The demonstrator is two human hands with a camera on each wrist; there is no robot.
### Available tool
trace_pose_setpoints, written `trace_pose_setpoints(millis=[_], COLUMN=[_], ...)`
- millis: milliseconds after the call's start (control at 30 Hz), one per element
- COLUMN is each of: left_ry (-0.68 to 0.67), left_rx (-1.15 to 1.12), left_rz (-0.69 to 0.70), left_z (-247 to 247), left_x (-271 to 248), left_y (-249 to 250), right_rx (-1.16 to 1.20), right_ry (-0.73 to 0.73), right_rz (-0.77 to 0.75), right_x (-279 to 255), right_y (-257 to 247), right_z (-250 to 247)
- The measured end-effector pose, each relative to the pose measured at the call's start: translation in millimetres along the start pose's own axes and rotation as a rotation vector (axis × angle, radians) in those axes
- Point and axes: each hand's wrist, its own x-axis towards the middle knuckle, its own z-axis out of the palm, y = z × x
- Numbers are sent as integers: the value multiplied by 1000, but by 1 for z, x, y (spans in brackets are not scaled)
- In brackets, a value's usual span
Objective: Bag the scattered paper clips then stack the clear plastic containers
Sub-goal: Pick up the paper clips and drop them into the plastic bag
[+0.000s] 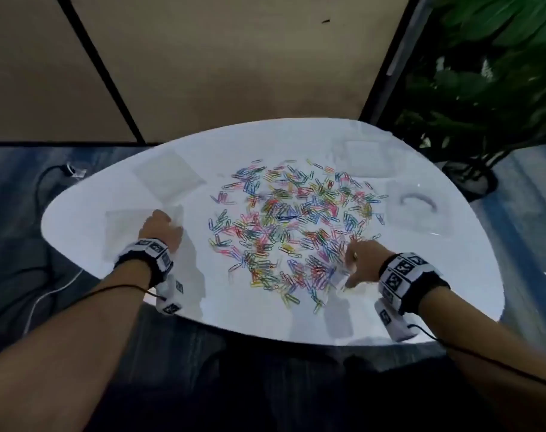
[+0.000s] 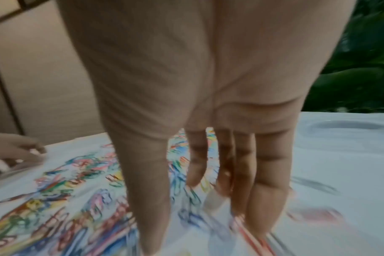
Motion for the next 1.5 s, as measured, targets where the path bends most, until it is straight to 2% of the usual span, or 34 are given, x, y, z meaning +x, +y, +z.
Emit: trace_pose_setpoints(millis=[100,167,233,367,533,633,767,1000,1100,1167,1200,1267,1300,1367,1500], left_ry=[-28,-41,-10,99,139,159,124,100,61,29,12,-23,-36,-30,-14], left_rx=[86,59,15,-123,-187,-114,36,-116,-135,-113,-114,-127,-141,-152,-208], left_rz=[-44,-50,-32,89,246,338,427,455,463,480,484,491,499,530,554], left_z=[-7,-23,-44,-83,-103,-102,-98,-61,-46,-48,-48,-50,-50,-48,-46], left_x=[-21,-33,-38,-54,-100,-128,-152,-144,-137,-130,-128,-123,-122,-122,-133], left_y=[-12,-15,-8,25,57,81,119,139,140,152,158,170,175,182,190], right_rx=[147,197,244,273,124,-33,-61,-31,229,568,816,1299,1458,1606,1658], right_ry=[64,79,124,220,216,190,297,310,300,325,317,271,239,162,80], right_rz=[181,206,150,29,-85,-153,-243,-190,-93,-13,-10,-98,-167,-281,-378], right_x=[-13,-21,-22,-24,-25,-14,-17,-2,7,6,1,-15,-25,-42,-58], right_y=[20,22,22,21,-3,-24,-43,-27,-17,-16,-18,-30,-38,-58,-87], right_z=[22,30,41,47,50,55,51,38,15,-12,-26,-59,-75,-99,-107])
